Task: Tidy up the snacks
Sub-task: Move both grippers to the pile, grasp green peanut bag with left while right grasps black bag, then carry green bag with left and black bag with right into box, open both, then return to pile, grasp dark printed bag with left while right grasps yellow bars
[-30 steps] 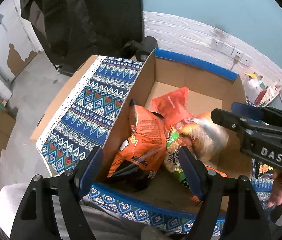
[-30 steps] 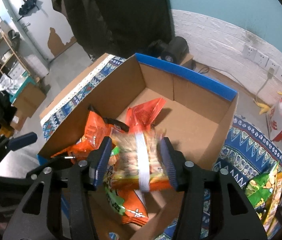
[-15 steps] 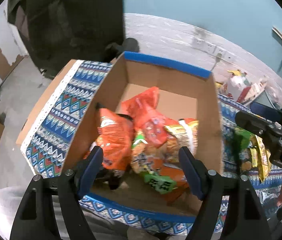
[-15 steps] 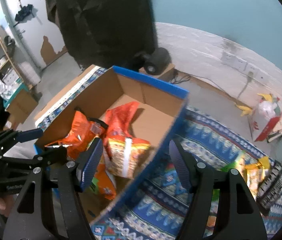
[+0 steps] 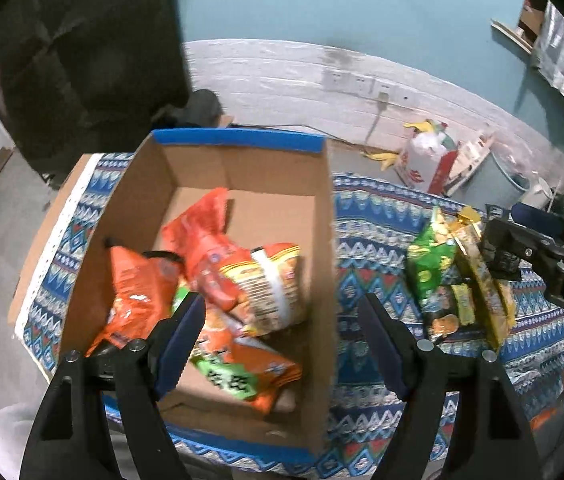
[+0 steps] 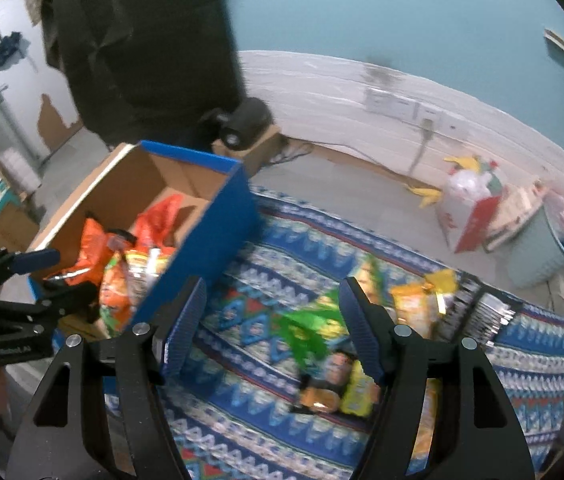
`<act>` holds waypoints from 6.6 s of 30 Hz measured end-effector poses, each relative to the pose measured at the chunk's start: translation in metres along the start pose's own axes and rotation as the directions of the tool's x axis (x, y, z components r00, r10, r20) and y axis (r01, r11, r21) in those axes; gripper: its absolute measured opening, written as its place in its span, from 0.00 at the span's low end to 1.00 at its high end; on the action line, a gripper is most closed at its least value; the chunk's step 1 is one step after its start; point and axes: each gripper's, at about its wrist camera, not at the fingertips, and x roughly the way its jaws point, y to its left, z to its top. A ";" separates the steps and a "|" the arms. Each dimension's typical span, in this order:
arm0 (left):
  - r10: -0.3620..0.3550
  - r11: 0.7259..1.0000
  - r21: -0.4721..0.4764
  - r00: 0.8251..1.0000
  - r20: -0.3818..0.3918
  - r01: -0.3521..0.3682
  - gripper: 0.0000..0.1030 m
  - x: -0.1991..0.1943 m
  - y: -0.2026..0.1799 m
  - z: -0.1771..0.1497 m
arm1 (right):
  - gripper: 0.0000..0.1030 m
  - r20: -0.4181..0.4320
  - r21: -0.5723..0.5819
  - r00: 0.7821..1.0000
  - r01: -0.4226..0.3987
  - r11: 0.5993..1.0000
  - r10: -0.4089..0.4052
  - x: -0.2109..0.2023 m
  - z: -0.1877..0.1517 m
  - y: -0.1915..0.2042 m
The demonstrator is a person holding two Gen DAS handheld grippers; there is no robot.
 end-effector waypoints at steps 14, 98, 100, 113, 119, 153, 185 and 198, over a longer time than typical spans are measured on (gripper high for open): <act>-0.058 0.991 0.117 0.998 -0.014 0.059 0.78 0.022 -0.083 0.026 | 0.71 -0.004 0.120 0.995 0.100 0.988 -0.100 -0.019 -0.028 -0.084; -0.075 0.977 0.199 0.997 -0.036 0.081 0.29 0.076 -0.134 0.040 | 0.22 0.053 0.164 0.997 0.053 0.985 -0.062 -0.002 -0.033 -0.131; -0.075 0.978 0.192 0.997 -0.022 0.078 0.29 0.070 -0.129 0.040 | 0.22 0.059 0.157 0.997 0.047 0.986 -0.057 -0.003 -0.030 -0.126; -0.062 0.988 0.142 0.996 0.064 0.052 0.29 0.026 -0.084 0.037 | 0.22 0.097 0.085 0.995 0.002 0.996 -0.011 -0.009 -0.010 -0.078; -0.046 0.995 0.094 0.994 0.101 0.037 0.29 0.009 -0.051 0.036 | 0.22 0.105 0.061 0.994 -0.020 0.998 0.014 -0.006 0.000 -0.055; 0.096 0.983 -0.159 0.995 0.017 -0.092 0.37 0.014 0.092 -0.005 | 0.22 0.033 -0.123 0.985 -0.166 0.978 0.172 0.044 0.041 0.098; 0.106 0.980 -0.178 0.993 0.059 -0.094 0.63 -0.001 0.097 -0.004 | 0.65 0.044 -0.190 0.998 -0.037 0.981 0.046 0.049 0.040 0.119; 0.042 0.995 -0.089 0.996 0.083 -0.035 0.70 -0.016 0.051 -0.003 | 0.75 0.082 -0.188 0.996 0.037 0.981 -0.022 0.012 0.027 0.088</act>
